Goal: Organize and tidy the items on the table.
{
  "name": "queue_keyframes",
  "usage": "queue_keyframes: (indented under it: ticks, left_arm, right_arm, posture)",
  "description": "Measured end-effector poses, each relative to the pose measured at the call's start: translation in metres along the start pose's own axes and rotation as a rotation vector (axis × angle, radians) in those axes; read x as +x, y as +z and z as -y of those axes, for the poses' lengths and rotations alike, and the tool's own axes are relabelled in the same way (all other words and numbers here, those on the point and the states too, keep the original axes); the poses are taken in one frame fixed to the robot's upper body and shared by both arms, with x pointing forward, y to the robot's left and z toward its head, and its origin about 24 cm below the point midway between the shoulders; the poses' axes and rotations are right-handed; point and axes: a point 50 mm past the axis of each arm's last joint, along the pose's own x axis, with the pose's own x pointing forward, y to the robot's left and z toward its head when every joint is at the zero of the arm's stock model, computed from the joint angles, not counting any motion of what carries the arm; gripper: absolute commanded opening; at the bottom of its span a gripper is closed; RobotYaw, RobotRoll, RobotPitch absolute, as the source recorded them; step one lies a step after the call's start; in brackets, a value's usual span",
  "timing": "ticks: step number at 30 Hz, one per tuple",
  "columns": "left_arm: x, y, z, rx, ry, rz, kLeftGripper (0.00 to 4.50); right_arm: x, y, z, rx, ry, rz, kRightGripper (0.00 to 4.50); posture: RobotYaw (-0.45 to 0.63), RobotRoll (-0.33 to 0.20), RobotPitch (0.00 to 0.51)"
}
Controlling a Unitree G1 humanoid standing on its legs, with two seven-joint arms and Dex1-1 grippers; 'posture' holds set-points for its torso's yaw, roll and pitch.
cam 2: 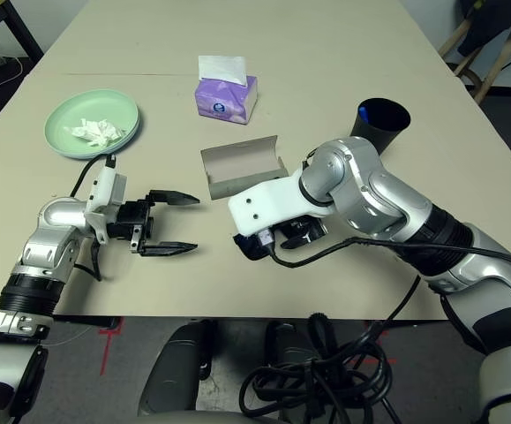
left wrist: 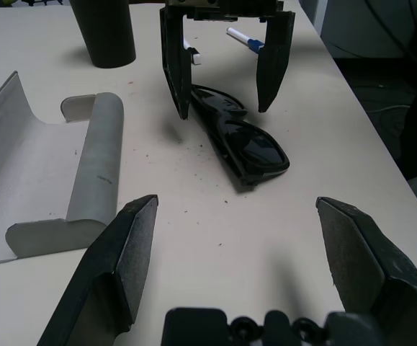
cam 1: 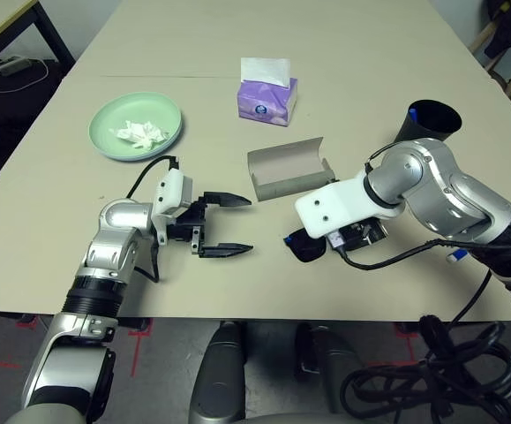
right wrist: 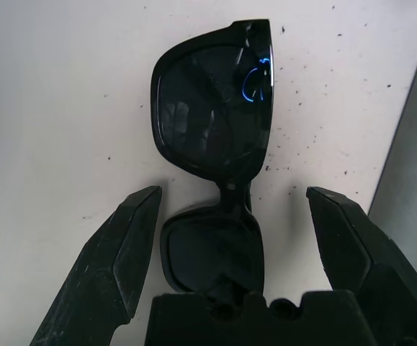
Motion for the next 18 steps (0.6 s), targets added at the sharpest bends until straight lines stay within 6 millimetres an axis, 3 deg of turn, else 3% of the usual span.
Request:
queue_keyframes:
  ticks: [18]
  left_arm:
    - [0.005, -0.002, 0.001, -0.012, 0.002, 0.016, 4.45]
  right_arm:
    - [-0.003, 0.003, 0.012, 0.047, 0.044, -0.062, 4.5]
  posture:
    - [0.19, 0.0, 0.195]
